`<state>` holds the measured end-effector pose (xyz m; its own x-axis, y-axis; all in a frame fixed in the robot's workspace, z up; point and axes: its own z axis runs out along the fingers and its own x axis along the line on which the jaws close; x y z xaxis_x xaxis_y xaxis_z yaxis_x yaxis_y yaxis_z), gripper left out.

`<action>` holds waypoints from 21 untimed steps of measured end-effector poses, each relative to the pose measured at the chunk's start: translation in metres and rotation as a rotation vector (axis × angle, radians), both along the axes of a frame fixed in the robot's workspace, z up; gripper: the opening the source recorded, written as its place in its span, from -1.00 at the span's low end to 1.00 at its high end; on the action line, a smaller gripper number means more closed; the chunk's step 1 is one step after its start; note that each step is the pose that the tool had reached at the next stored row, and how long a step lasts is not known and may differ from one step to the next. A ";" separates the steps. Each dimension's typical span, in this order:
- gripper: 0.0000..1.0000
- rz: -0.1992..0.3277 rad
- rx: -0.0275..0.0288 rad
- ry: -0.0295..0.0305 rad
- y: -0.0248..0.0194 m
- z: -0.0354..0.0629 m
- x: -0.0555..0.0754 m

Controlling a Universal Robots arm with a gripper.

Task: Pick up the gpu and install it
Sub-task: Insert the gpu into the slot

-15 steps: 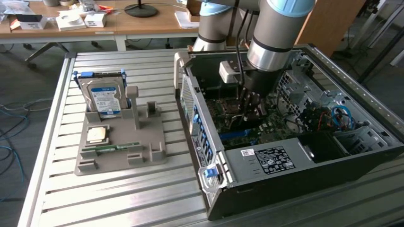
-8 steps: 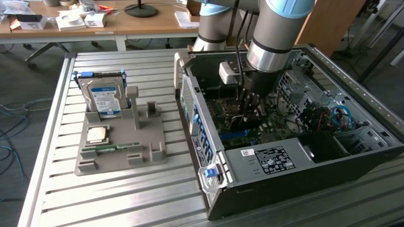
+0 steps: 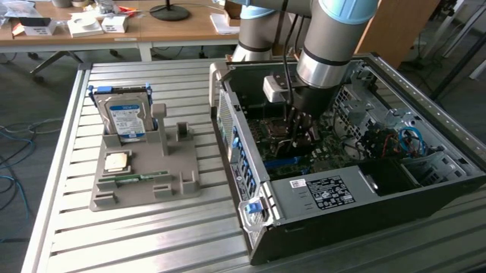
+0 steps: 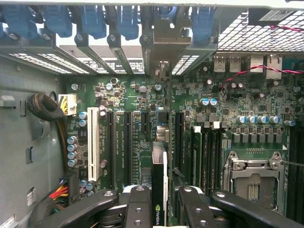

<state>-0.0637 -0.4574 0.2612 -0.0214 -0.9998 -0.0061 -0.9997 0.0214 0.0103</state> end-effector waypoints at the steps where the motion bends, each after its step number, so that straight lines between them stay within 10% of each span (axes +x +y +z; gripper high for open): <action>1: -0.47 0.000 -0.0001 0.0000 0.0000 0.0000 0.000; 21: -0.47 0.002 -0.0003 -0.0062 0.0000 -0.0005 -0.002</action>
<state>-0.0661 -0.4574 0.2606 -0.0196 -0.9998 -0.0060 -0.9998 0.0195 0.0041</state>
